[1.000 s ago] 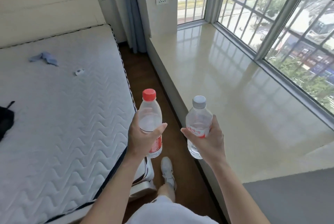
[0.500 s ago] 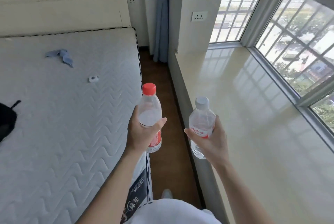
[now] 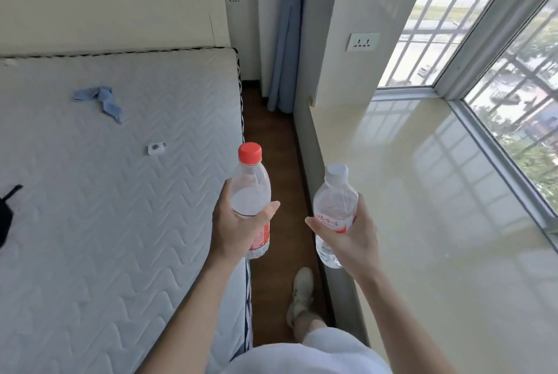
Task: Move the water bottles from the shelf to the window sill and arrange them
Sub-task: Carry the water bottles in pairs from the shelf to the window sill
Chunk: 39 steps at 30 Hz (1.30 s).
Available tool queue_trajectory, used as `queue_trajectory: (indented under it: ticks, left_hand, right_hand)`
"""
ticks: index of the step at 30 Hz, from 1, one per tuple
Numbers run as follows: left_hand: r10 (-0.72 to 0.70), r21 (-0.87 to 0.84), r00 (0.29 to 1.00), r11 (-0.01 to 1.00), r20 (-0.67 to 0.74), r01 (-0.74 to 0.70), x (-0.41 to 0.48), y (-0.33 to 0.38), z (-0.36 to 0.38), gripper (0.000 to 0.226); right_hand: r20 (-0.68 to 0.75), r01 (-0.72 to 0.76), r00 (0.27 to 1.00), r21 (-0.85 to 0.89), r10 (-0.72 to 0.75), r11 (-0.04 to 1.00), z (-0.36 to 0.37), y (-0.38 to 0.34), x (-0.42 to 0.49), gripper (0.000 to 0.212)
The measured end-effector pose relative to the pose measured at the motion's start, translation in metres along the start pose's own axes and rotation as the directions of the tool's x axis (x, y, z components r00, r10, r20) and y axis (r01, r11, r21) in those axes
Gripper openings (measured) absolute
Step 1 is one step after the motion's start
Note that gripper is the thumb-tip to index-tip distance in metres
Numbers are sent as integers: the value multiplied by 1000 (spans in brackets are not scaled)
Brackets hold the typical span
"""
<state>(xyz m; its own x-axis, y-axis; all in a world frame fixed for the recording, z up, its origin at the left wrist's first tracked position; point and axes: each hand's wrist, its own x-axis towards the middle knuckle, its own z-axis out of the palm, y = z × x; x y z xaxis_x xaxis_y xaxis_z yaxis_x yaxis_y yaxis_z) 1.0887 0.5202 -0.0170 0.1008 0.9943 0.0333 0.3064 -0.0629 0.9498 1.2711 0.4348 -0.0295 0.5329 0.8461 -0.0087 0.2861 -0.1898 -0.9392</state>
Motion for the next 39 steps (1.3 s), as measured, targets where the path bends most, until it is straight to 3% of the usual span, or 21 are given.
queue_trajectory:
  ticks: [14, 27, 34, 39]
  left_hand:
    - [-15, 16, 1000, 1000, -14, 15, 254, 27, 105, 60]
    - [81, 10, 979, 996, 190, -84, 403, 45, 209, 62]
    - [136, -75, 907, 990, 398, -116, 485, 61, 287, 55]
    - [243, -119, 757, 969, 606, -216, 549, 85, 353, 63]
  right_hand:
    - [14, 102, 995, 31, -103, 994, 13, -7, 287, 60]
    - [-113, 29, 993, 86, -19, 996, -10, 5, 437, 55]
    - [-296, -108, 946, 105, 134, 989, -36, 25, 504, 50]
    - [-502, -185, 828, 174, 249, 967, -56, 27, 556, 49]
